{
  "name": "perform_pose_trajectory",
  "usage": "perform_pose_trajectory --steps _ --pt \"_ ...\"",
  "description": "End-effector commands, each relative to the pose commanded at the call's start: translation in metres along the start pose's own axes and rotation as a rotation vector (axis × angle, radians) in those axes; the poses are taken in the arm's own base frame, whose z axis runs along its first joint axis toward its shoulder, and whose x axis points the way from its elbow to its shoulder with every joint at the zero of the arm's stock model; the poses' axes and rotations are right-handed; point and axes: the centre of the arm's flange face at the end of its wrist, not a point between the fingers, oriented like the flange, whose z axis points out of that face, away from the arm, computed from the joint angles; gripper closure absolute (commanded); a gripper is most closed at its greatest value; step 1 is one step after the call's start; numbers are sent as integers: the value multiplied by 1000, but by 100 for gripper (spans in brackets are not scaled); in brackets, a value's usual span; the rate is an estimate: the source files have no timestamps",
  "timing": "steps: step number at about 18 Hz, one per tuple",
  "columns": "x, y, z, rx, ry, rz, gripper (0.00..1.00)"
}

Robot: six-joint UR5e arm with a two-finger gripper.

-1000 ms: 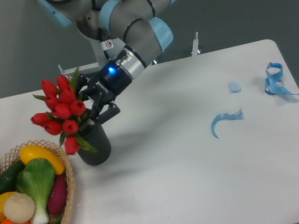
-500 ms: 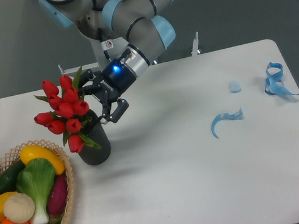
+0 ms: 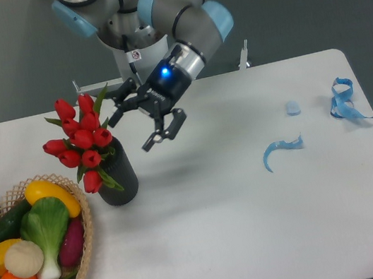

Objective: Insert the flowers into the vase

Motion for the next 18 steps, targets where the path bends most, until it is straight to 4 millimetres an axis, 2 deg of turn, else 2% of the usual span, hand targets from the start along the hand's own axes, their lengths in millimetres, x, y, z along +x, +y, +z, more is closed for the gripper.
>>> perform_pose_trajectory --steps 5,9,12,15,18 --pt "-28 8 -47 -12 -118 -24 0" --pt "-58 24 -107 -27 -256 -50 0" --pt "-99 49 -154 -33 -339 -90 0" --pt "-142 62 -172 -34 -350 -90 0" --pt "-172 81 -180 -34 -349 -101 0"
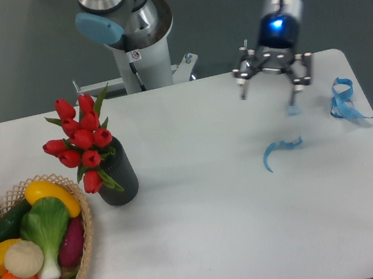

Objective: Insert the flowers into the vase

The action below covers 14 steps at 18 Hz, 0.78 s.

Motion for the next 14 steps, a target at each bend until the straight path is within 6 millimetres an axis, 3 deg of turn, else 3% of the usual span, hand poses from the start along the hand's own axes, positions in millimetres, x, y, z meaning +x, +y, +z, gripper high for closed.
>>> perform_pose_trajectory --steps 3,9,11,12,14 --pt "-17 3 -2 -23 -7 9 0" --pt "-45 17 -14 -583 -64 49 0" --pt "-37 21 2 -748 -42 79 0" --pt "-36 22 20 -875 -25 108 0" --pt "-40 14 37 -1015 -63 99 0"
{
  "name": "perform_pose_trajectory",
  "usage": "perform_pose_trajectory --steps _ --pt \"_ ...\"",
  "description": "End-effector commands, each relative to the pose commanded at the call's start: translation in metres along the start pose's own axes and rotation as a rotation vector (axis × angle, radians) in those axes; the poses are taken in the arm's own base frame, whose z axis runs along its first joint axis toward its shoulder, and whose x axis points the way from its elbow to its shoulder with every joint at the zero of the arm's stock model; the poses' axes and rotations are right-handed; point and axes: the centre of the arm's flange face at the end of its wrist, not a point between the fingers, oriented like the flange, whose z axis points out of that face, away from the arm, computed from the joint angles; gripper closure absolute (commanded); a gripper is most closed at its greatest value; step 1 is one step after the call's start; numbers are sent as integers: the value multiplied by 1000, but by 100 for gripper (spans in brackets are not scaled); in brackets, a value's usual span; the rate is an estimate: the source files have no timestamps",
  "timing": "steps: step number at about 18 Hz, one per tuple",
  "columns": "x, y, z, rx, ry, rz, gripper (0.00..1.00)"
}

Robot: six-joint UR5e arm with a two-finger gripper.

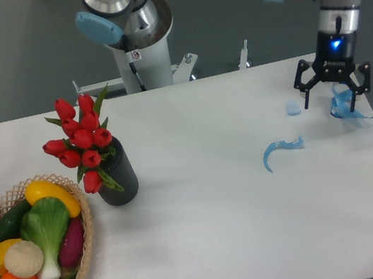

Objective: Insert the flowers into the vase

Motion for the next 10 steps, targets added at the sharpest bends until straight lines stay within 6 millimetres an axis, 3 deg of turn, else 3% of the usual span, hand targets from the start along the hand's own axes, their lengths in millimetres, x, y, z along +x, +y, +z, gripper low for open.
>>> perform_pose_trajectory --steps 3,10 --pt "7 -19 13 -51 9 6 0" --pt "17 -31 33 -132 25 49 0"
